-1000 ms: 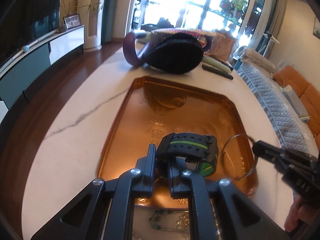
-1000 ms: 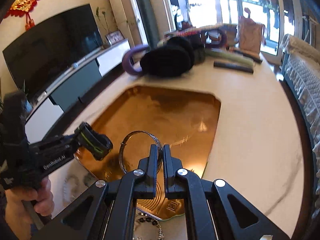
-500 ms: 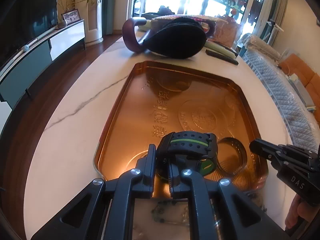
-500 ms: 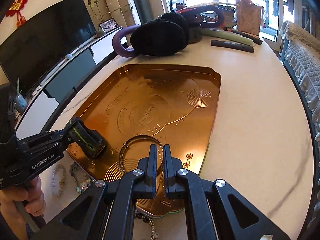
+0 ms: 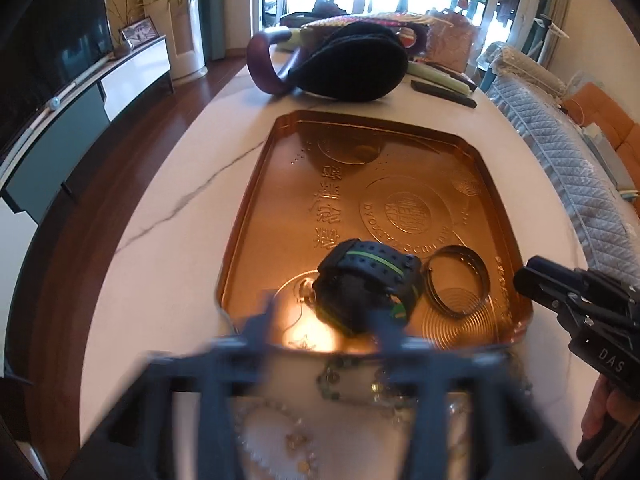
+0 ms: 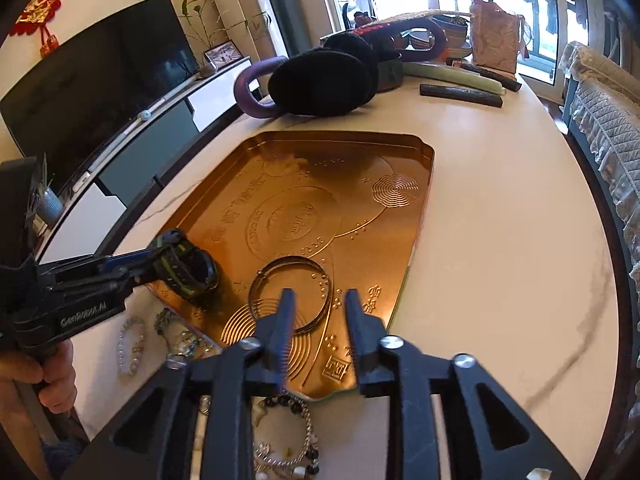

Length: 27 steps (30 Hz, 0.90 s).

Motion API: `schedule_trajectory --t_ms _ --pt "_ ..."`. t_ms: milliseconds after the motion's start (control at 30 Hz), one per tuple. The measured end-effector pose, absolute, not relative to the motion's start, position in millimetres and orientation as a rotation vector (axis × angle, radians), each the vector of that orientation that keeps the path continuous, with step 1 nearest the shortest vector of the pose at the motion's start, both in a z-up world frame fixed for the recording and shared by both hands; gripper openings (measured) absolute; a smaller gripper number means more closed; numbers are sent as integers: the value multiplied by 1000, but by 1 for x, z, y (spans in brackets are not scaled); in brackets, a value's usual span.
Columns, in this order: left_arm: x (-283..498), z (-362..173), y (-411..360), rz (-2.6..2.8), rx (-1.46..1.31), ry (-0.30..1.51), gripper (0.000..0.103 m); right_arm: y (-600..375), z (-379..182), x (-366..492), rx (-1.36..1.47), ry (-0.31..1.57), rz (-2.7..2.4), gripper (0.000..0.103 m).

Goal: Organize jewelry
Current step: 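Carry the watch and bangle into the copper tray and open both grippers, then grasp the black-and-white beaded bracelet with the right gripper while the left grasps a white bead bracelet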

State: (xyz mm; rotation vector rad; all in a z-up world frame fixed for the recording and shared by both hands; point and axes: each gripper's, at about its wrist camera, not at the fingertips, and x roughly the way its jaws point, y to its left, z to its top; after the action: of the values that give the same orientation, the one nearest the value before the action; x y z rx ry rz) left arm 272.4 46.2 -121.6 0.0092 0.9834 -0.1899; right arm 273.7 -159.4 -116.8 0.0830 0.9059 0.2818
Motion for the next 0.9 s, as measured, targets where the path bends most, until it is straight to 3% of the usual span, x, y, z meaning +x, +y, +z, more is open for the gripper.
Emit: schedule_trajectory --t_ms 367,633,733,800,900 --pt "209 -70 59 -220 86 865 82 -158 -66 230 9 810 342 53" --pt "175 -104 108 -174 70 903 83 -173 -67 202 -64 821 353 58" --pt "174 -122 100 -219 93 947 82 -177 -87 205 -62 865 331 49" --pt "176 -130 96 -239 99 966 80 -175 -101 212 -48 920 351 31" --pt "178 -135 91 -247 100 968 79 -165 -119 220 -74 973 374 27"
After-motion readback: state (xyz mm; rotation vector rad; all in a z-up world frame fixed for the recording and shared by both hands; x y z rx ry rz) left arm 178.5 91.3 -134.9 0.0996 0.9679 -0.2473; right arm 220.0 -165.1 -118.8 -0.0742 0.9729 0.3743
